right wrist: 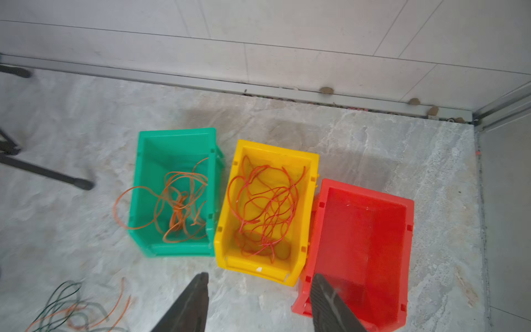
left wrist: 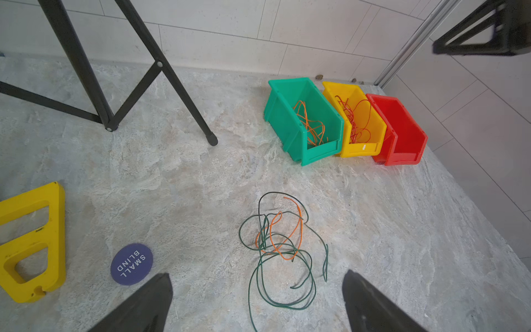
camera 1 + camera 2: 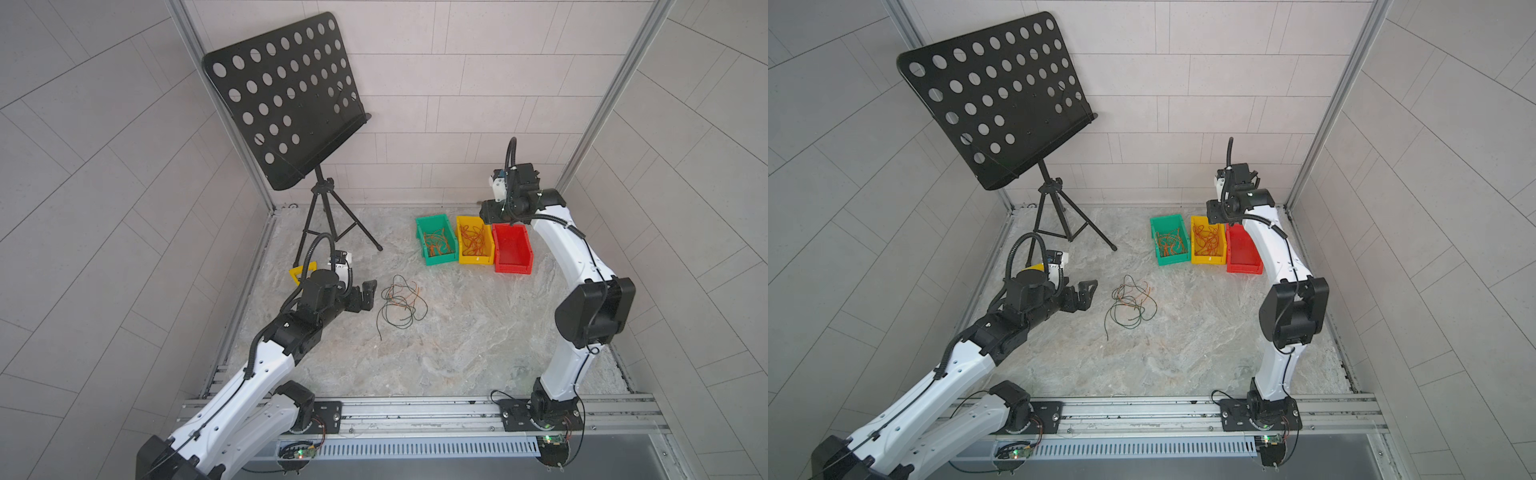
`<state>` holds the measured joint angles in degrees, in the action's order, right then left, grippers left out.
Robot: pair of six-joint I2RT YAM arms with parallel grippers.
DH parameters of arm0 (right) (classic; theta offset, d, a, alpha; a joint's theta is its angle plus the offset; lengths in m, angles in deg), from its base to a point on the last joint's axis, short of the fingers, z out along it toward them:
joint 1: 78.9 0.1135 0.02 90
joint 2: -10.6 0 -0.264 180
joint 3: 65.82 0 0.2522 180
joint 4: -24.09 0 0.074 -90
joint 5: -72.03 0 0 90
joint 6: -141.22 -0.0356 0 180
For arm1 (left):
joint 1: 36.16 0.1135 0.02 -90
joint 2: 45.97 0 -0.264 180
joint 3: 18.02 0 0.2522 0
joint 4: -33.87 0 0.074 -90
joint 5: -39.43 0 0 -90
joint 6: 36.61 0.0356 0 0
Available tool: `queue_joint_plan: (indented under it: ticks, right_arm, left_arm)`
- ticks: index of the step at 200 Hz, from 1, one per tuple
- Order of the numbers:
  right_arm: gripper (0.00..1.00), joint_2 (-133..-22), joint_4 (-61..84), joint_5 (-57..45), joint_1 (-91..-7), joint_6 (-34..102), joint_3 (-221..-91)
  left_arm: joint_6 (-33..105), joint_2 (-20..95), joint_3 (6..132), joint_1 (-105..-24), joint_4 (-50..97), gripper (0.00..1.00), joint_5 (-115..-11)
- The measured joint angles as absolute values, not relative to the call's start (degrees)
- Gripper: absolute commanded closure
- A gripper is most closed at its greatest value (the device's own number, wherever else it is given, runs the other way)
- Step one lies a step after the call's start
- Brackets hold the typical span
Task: Untangle and sort cables by color
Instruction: Untie the cable.
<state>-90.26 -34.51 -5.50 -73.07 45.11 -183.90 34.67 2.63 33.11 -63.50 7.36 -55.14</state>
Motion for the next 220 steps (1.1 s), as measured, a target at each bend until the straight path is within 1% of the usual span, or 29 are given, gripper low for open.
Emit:
queue_joint_plan:
  ticks: [12,26,40,56,70,84,103,122,143,165,175,202,212,220]
  right_arm:
    - [0.33,-84.7,-31.7,-2.0,-71.5,44.0,-177.7]
    - [0.26,-78.3,-27.0,1.8,-67.9,42.4,-169.0]
    - [0.23,-72.8,-21.6,5.1,-61.8,40.4,-159.6]
    - [0.22,-69.7,-15.4,7.9,-54.3,38.2,-150.5]
    - [0.22,-69.9,-10.3,9.0,-49.2,36.5,-144.6]
    - [0.22,-72.2,-7.6,8.9,-46.3,35.5,-141.6]
    - [0.23,-76.8,-5.2,7.8,-44.7,35.0,-141.2]
    - [0.28,-81.7,-3.1,6.9,-44.3,34.7,-142.5]
    - [0.35,-87.2,-1.3,6.6,-44.1,34.3,-145.1]
    - [0.45,-92.2,-0.1,6.7,-43.7,34.2,-147.9]
    - [0.53,-93.9,0.3,6.7,-43.4,33.9,-148.8]
    - [0.89,-96.6,-0.1,6.5,-43.2,33.9,-151.2]
    - [0.97,-96.6,-0.3,6.7,-43.2,34.7,-151.8]
    - [1.00,-96.5,-0.5,6.9,-43.2,34.4,-152.2]
  left_arm:
    - [33.8,3.0,31.4,-63.5,8.4,0.00,-55.8]
    - [32.5,4.2,29.3,-63.5,10.2,0.00,-56.8]
    - [31.2,5.8,27.0,-63.5,12.2,0.00,-57.9]
    - [29.9,8.3,25.0,-63.5,14.3,0.00,-59.4]
    - [29.1,10.8,23.8,-63.5,16.1,0.00,-60.5]
    - [28.3,13.6,23.2,-63.5,18.2,0.00,-62.0]
    - [27.4,16.8,23.1,-63.5,20.6,0.01,-63.6]
    - [26.9,19.8,23.1,-63.4,22.7,0.02,-65.1]
    - [26.4,23.1,23.1,-63.4,24.6,0.04,-66.6]
    - [25.7,26.2,23.2,-63.3,26.4,0.05,-67.9]
    - [25.3,27.4,23.3,-63.3,27.4,0.05,-68.5]
    - [24.7,30.6,24.2,-63.3,29.5,0.06,-69.3]
    - [24.6,32.1,25.0,-63.3,30.2,0.06,-69.5]
    - [24.5,33.4,25.8,-63.3,30.8,0.07,-69.7]
